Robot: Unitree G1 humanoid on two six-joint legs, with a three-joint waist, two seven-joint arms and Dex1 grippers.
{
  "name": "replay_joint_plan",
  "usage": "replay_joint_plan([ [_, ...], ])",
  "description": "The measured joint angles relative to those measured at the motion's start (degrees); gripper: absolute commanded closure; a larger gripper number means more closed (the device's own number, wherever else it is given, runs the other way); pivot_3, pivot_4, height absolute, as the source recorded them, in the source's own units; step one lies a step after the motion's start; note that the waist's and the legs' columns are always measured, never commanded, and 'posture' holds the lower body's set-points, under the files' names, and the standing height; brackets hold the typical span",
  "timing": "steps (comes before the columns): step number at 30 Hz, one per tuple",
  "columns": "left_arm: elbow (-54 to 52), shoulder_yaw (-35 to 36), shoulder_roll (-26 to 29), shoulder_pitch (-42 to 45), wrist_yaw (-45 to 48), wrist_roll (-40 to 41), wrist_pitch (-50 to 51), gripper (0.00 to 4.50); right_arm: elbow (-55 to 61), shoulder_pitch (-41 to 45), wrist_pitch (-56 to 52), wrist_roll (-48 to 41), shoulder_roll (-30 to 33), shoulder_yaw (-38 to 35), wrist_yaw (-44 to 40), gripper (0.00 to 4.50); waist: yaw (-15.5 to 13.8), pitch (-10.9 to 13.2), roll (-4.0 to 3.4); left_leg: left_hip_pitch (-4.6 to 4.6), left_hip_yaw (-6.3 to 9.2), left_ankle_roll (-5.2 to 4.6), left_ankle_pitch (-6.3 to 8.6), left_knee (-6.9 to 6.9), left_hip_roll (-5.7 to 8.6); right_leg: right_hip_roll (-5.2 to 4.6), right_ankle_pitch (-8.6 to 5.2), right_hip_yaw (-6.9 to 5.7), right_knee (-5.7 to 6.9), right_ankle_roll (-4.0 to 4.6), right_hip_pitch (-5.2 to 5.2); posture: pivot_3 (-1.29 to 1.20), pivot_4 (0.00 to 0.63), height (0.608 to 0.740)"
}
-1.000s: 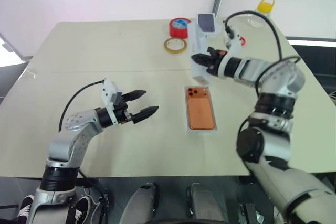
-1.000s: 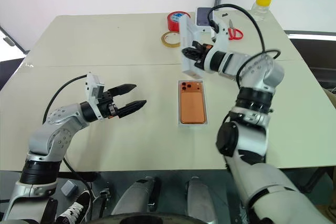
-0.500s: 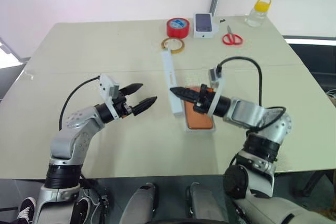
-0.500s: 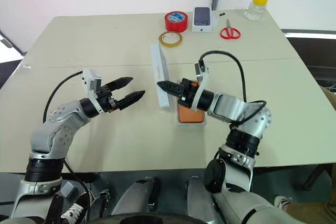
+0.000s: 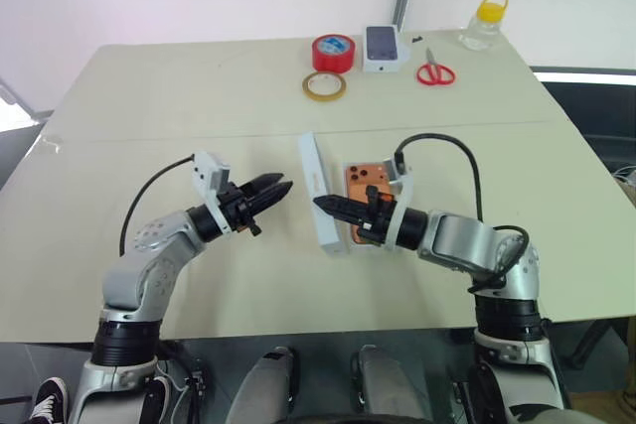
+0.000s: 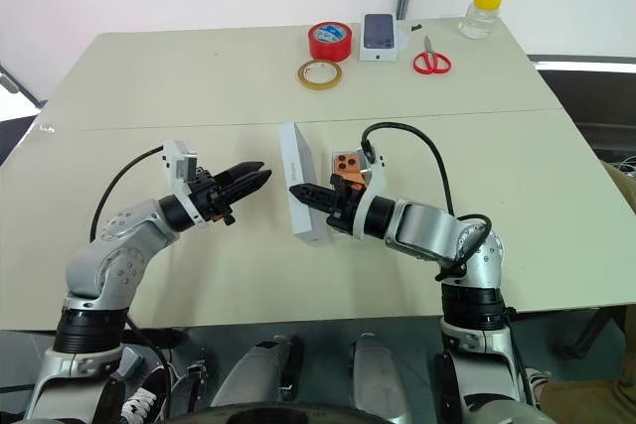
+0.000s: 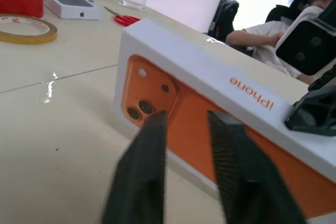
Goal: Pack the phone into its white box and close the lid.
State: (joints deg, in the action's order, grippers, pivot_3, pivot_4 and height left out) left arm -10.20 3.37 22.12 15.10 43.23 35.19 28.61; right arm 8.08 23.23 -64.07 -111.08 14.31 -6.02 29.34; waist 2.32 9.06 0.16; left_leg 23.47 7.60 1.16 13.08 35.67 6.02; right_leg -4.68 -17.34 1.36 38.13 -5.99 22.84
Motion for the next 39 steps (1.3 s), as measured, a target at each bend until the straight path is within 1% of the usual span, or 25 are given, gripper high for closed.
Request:
replay_joint_plan([
  [6,0.43,-3.34,-2.87,-1.29,-1.81,-2.68,-0.74,4.46,-0.75,0.18,3.85,-0.28,3.26,2.96,0.15,4.5,-0.05,0.01,0.01,0.0,0.01,0.0,0.0,-0.01,0.0,0.0,0.0,-0.01,-0.01,0.0,0.0,0.0,0.15,0.74],
  [11,3.89,-6.11,-7.05,0.59,-3.37,-5.52,-2.03,4.46,-1.57,0.37,5.88,-0.28,4.54,3.89,-1.21,4.5,-0.4,0.03,0.05,-0.01,0.01,-0.02,0.01,0.01,0.01,0.0,0.0,-0.02,-0.05,0.0,-0.05,0.0,0.15,0.74],
  [14,5.78,-6.13,-8.95,2.81,-3.94,-6.47,-2.9,4.5,-2.73,0.82,7.54,0.3,4.95,3.71,-2.21,3.65,-0.43,0.03,0.05,-0.01,0.01,-0.02,0.01,0.01,0.01,0.0,0.0,-0.03,-0.05,0.0,-0.05,0.0,0.15,0.74],
  [17,7.21,-6.59,-10.48,4.49,-4.09,-7.18,-3.4,4.5,-3.38,0.86,8.71,1.55,5.49,3.29,-3.06,2.2,-0.47,0.03,0.06,-0.01,0.01,-0.02,0.01,0.01,0.01,0.01,0.0,-0.04,-0.05,-0.01,-0.06,0.0,0.15,0.74],
  [18,7.91,-6.95,-11.07,4.96,-4.08,-7.42,-3.68,4.5,-3.61,0.83,8.83,2.13,5.89,3.26,-3.4,1.62,-0.5,0.03,0.05,-0.01,0.01,-0.03,0.01,0.02,0.02,0.01,0.0,-0.03,-0.05,-0.01,-0.07,0.0,0.15,0.74],
  [20,8.78,-7.64,-12.27,5.58,-4.04,-8.2,-4.35,4.5,-3.67,0.73,8.68,2.77,7.56,3.14,-4.48,0.65,-0.7,0.04,0.07,0.0,0.0,-0.03,0.02,0.03,0.02,0.01,0.0,-0.03,-0.05,-0.01,-0.07,0.0,0.15,0.74],
  [22,10.0,-8.45,-13.39,6.36,-3.96,-8.5,-4.48,4.5,-3.31,0.14,7.71,3.58,11.31,2.29,-7.38,0.65,-1.27,0.04,0.07,0.0,0.0,-0.06,0.03,0.04,0.02,0.01,0.0,-0.05,-0.07,-0.02,-0.08,0.0,0.15,0.74],
  [23,10.19,-8.48,-13.56,6.4,-3.95,-8.51,-4.48,4.5,-3.22,0.08,7.4,3.81,12.1,1.97,-7.99,0.65,-1.36,0.05,0.09,0.0,0.0,-0.06,0.04,0.04,0.02,0.01,-0.01,-0.06,-0.07,-0.02,-0.08,0.0,0.15,0.74],
  [27,12.5,-9.57,-15.3,7.91,-3.46,-9.36,-5.45,4.5,-2.08,-1.27,5.24,8.68,21.16,-1.98,-16.66,0.65,-1.71,0.13,0.19,0.04,-0.01,-0.19,0.11,0.19,0.04,0.0,-0.02,-0.11,-0.13,-0.05,-0.17,0.0,0.15,0.74],
  [30,15.14,-10.9,-16.89,8.86,-2.73,-10.07,-5.84,4.5,-2.03,-2.44,4.51,17.34,29.08,-4.06,-24.45,0.65,-1.84,0.2,0.28,0.05,-0.02,-0.3,0.18,0.32,0.08,-0.01,-0.07,-0.15,-0.16,-0.13,-0.26,0.0,0.15,0.74],
  [32,16.9,-11.52,-18.07,9.47,-2.14,-10.43,-6.09,4.5,-2.03,-2.92,4.69,22.33,30.68,-4.47,-28.08,0.65,-1.63,0.22,0.32,0.04,-0.03,-0.31,0.19,0.34,0.06,-0.02,-0.07,-0.14,-0.17,-0.13,-0.27,0.0,0.15,0.74],
  [34,18.77,-12.03,-19.07,10.58,-1.58,-11.0,-7.08,4.5,-2.2,-3.18,5.55,27.12,30.56,-4.35,-30.98,0.65,-1.52,0.24,0.33,0.04,-0.04,-0.3,0.19,0.34,0.05,-0.02,-0.07,-0.13,-0.14,-0.13,-0.24,0.0,0.15,0.74],
  [36,20.62,-12.61,-20.04,11.71,-1.02,-11.49,-7.98,4.5,-2.9,-2.71,7.04,31.04,29.6,-4.38,-32.45,1.15,-1.56,0.25,0.33,0.03,-0.04,-0.3,0.19,0.35,0.03,-0.01,-0.07,-0.14,-0.13,-0.13,-0.26,0.0,0.15,0.74],
  [37,21.46,-12.9,-20.35,12.27,-0.85,-11.83,-8.12,4.5,-3.18,-2.35,7.76,33.25,29.07,-4.38,-32.82,1.5,-1.6,0.25,0.33,0.03,-0.04,-0.3,0.19,0.35,0.04,-0.02,-0.07,-0.13,-0.13,-0.13,-0.25,0.0,0.15,0.74],
  [39,21.95,-12.95,-20.51,12.55,-0.53,-12.12,-8.36,4.5,-2.75,-2.21,9.66,38.88,29.22,-3.25,-34.65,2.47,-1.69,0.25,0.34,0.04,-0.04,-0.3,0.19,0.35,0.06,-0.02,-0.07,-0.13,-0.15,-0.14,-0.25,0.0,0.15,0.74],
])
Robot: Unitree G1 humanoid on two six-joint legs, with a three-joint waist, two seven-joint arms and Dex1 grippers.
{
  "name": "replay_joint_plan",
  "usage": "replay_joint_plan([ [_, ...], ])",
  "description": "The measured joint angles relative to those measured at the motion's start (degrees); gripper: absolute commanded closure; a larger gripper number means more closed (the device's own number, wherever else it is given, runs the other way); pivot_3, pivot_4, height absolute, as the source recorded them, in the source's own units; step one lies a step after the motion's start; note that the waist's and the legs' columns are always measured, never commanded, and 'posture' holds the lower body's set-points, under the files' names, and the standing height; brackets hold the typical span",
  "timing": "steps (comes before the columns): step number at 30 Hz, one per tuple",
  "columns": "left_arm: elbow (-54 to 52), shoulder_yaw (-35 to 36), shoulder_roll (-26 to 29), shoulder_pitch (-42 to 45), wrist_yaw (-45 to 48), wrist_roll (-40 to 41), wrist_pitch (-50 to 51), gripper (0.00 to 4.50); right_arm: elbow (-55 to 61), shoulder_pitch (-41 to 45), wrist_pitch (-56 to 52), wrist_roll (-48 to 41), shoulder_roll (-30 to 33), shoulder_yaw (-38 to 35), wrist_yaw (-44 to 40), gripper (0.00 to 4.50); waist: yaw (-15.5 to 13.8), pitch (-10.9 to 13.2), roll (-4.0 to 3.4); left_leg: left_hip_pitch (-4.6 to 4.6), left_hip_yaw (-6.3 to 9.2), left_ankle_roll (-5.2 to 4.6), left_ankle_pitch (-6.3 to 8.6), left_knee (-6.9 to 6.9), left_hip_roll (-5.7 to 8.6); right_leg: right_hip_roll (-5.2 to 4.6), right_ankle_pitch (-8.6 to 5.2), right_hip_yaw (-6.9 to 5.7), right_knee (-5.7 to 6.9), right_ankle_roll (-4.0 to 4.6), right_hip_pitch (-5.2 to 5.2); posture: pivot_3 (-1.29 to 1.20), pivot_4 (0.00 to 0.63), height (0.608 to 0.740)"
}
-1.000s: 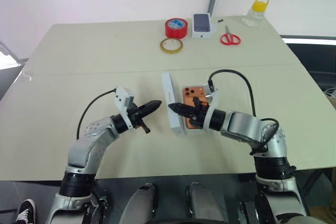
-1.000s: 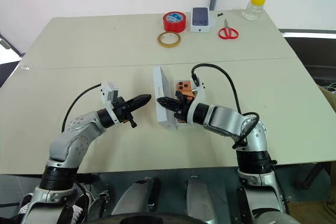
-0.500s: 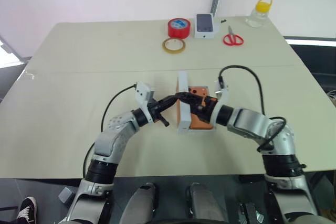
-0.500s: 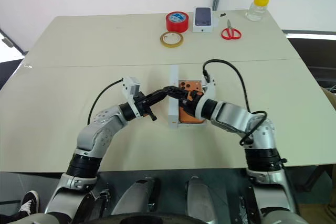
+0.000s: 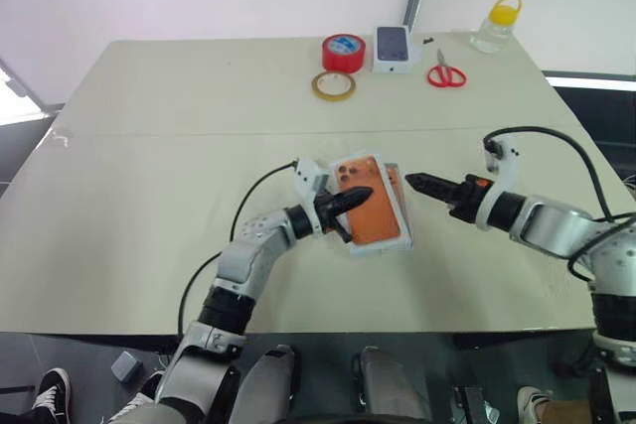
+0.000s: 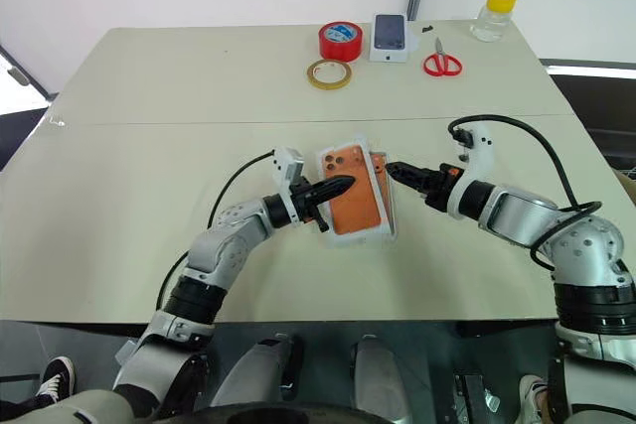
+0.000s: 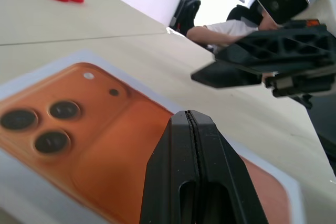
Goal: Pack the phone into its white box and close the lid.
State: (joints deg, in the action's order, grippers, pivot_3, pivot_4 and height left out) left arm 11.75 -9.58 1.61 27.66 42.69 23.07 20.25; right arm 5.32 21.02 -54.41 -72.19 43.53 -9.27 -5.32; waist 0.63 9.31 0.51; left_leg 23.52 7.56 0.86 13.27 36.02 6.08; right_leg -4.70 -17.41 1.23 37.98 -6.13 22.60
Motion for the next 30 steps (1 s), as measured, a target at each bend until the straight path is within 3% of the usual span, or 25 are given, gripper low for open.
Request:
replay_joint_plan([
  [4,0.53,0.21,0.6,0.14,0.75,-0.03,-0.49,4.5,4.31,-0.8,8.84,19.71,3.76,8.6,-7.31,4.48,-0.05,0.01,0.01,0.01,0.01,0.01,0.0,0.0,0.04,0.0,-0.03,-0.02,0.0,-0.05,0.03,0.0,0.15,0.74],
  [9,-2.46,1.05,3.18,-1.08,0.54,0.15,0.96,4.5,4.83,-1.3,15.02,30.86,2.96,12.26,-13.63,4.48,0.1,0.03,0.03,0.01,0.02,0.02,0.0,0.0,0.02,0.0,-0.02,0.01,0.02,-0.05,0.04,0.0,0.15,0.74],
  [14,-13.49,3.83,8.71,-5.18,-0.61,2.7,6.59,4.5,6.35,-1.9,20.37,40.22,2.63,15.93,-20.36,4.48,0.02,0.04,0.02,0.0,0.05,0.06,-0.01,0.0,0.01,-0.01,-0.02,0.02,0.02,-0.04,0.04,0.0,0.15,0.74],
  [20,-20.38,5.28,15.91,-13.36,-2.04,3.64,12.75,4.5,6.28,-1.15,22.81,45.33,0.61,15.92,-25.3,4.48,-0.06,0.04,0.01,-0.01,0.07,0.06,-0.01,-0.02,0.02,-0.03,-0.02,0.03,0.02,-0.02,0.04,0.0,0.15,0.74],
  [24,-20.83,4.87,16.22,-14.54,-3.54,3.02,13.43,4.5,4.87,-0.43,25.37,50.9,0.31,17.63,-27.89,4.48,-0.37,0.05,0.01,-0.01,0.06,0.06,0.0,-0.01,0.06,-0.08,-0.02,0.01,-0.01,-0.02,0.01,0.0,0.15,0.74],
  [30,-15.23,1.77,12.26,-11.4,-5.65,-0.18,11.97,4.5,3.27,-0.07,26.85,55.17,-1.26,17.94,-30.17,4.48,-1.01,0.06,0.02,-0.01,0.06,0.07,0.0,-0.01,0.06,-0.08,-0.02,0.01,-0.01,-0.02,0.03,0.0,0.15,0.74],
])
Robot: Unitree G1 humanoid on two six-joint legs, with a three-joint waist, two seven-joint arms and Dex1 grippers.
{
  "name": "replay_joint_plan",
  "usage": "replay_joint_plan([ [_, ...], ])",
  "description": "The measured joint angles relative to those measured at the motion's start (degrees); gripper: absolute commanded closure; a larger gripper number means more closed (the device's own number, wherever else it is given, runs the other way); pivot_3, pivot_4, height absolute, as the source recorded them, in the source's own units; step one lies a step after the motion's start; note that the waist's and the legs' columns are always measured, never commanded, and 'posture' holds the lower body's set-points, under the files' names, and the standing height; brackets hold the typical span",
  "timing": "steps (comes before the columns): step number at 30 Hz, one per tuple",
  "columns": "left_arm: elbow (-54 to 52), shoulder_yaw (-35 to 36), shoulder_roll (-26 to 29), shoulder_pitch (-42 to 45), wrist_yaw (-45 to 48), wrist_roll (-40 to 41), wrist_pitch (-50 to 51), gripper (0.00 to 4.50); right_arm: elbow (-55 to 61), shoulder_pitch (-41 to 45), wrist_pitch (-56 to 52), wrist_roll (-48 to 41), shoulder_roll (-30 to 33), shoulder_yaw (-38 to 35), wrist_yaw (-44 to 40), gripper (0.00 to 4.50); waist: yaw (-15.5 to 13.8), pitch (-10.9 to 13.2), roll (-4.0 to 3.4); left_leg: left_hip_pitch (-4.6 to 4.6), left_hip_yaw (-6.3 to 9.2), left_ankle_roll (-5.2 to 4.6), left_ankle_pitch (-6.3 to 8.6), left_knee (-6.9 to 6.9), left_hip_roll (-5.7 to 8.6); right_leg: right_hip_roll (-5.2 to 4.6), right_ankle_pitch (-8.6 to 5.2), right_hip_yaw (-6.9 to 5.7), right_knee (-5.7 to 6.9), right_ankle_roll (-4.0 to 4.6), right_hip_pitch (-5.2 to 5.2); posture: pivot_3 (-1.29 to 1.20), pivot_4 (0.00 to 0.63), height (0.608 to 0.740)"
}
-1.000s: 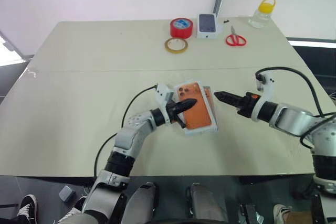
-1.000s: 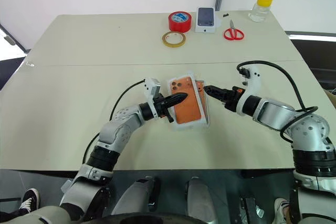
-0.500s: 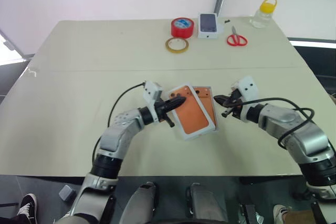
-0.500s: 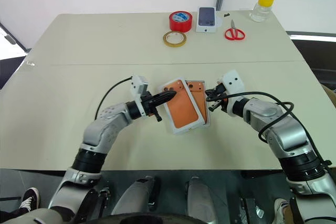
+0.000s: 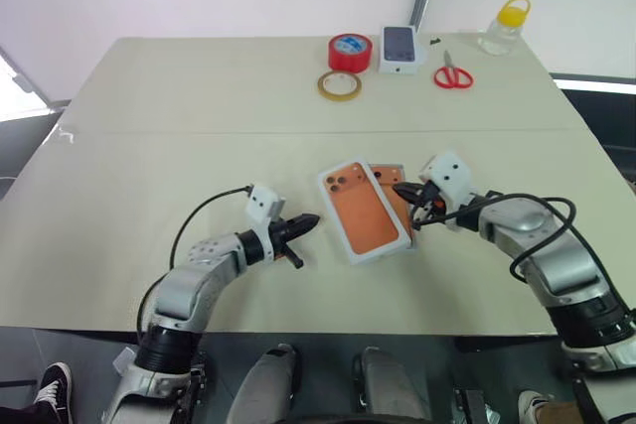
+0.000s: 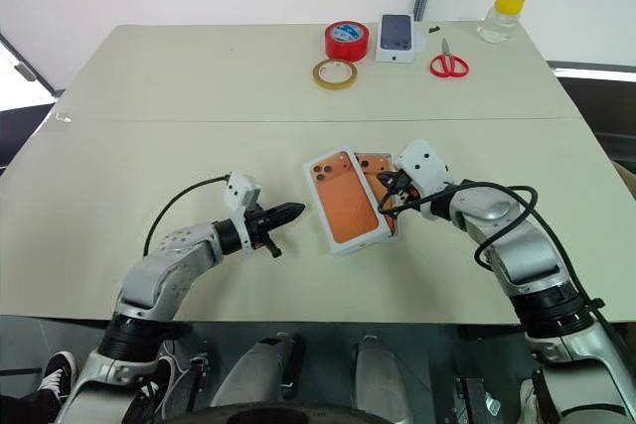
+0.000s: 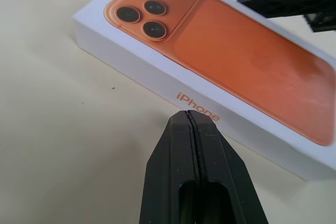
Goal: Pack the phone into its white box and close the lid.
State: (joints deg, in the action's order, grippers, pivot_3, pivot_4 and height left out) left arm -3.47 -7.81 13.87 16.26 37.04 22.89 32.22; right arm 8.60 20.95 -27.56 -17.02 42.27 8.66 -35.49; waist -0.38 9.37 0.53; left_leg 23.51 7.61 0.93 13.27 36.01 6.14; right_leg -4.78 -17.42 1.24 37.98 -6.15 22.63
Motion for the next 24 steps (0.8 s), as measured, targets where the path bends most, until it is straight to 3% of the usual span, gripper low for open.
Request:
replay_joint_plan([
  [24,18.6,-0.94,-9.67,13.16,0.33,-5.15,-5.45,4.5,0.01,-1.91,-0.81,5.24,-1.15,-5.2,-1.33,4.48,-0.35,0.0,0.01,0.0,0.0,0.02,-0.01,0.04,0.02,0.01,0.0,-0.03,0.01,-0.01,-0.02,0.0,0.15,0.74],
])
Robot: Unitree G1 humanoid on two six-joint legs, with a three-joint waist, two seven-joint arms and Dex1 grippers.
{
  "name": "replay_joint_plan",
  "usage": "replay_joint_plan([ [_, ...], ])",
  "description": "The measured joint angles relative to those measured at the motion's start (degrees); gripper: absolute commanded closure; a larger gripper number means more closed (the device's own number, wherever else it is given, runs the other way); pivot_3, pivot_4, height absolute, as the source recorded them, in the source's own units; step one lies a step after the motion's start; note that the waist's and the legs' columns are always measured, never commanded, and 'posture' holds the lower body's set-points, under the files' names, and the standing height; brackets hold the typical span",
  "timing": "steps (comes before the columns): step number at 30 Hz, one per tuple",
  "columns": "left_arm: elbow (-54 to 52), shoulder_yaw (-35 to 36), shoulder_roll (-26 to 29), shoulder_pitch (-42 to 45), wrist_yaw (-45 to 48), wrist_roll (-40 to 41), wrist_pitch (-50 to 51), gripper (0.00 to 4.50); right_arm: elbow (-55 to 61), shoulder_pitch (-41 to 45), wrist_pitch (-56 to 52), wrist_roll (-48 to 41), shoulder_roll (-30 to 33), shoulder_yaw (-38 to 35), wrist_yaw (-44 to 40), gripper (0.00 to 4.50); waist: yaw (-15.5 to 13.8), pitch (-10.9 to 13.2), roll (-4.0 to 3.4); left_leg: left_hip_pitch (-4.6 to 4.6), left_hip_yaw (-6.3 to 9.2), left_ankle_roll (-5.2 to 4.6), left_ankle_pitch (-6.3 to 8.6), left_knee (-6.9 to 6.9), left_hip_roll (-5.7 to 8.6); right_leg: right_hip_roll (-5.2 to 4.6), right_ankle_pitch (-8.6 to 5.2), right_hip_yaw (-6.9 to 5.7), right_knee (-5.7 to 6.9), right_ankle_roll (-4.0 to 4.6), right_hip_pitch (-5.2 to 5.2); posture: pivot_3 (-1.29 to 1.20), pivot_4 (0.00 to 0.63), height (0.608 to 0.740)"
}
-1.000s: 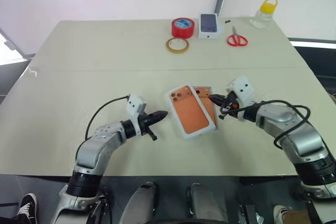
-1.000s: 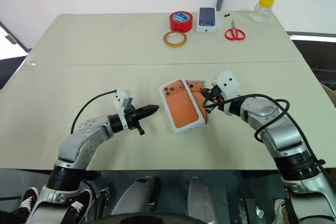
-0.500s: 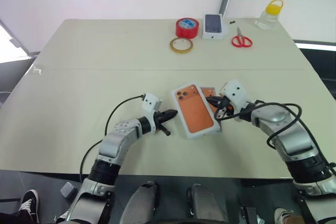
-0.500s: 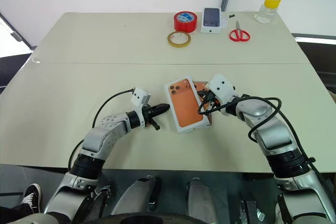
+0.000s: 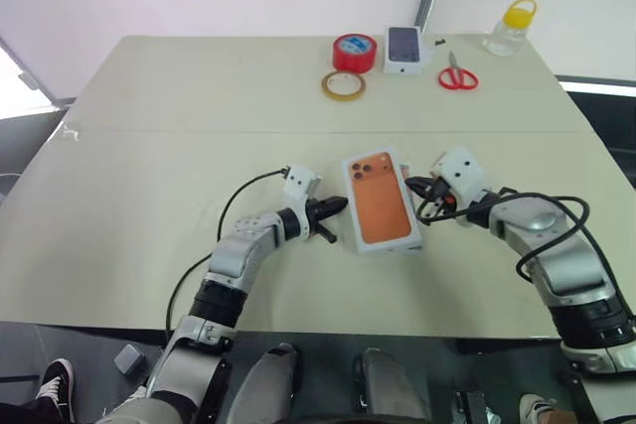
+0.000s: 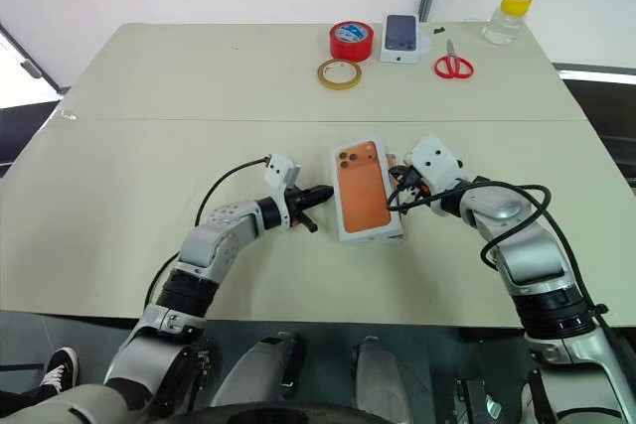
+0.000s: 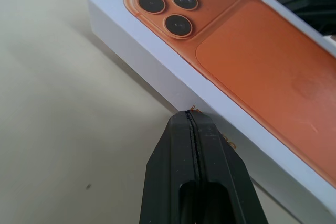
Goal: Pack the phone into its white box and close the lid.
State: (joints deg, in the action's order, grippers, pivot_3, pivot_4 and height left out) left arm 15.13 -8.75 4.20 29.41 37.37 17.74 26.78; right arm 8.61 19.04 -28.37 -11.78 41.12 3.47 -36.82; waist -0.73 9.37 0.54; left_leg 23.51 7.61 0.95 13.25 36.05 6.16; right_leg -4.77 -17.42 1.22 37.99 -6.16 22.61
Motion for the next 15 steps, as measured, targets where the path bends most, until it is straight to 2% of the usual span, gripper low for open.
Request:
replay_joint_plan([
  [15,6.18,0.13,-3.1,4.62,1.01,-2.14,-2.46,4.5,-1.67,-0.96,-0.12,3.72,-0.13,-1.75,0.54,4.48,0.1,0.01,0.01,0.0,-0.01,0.13,-0.08,0.02,-0.01,0.03,0.0,0.01,0.05,-0.01,0.03,0.0,0.15,0.74],
])
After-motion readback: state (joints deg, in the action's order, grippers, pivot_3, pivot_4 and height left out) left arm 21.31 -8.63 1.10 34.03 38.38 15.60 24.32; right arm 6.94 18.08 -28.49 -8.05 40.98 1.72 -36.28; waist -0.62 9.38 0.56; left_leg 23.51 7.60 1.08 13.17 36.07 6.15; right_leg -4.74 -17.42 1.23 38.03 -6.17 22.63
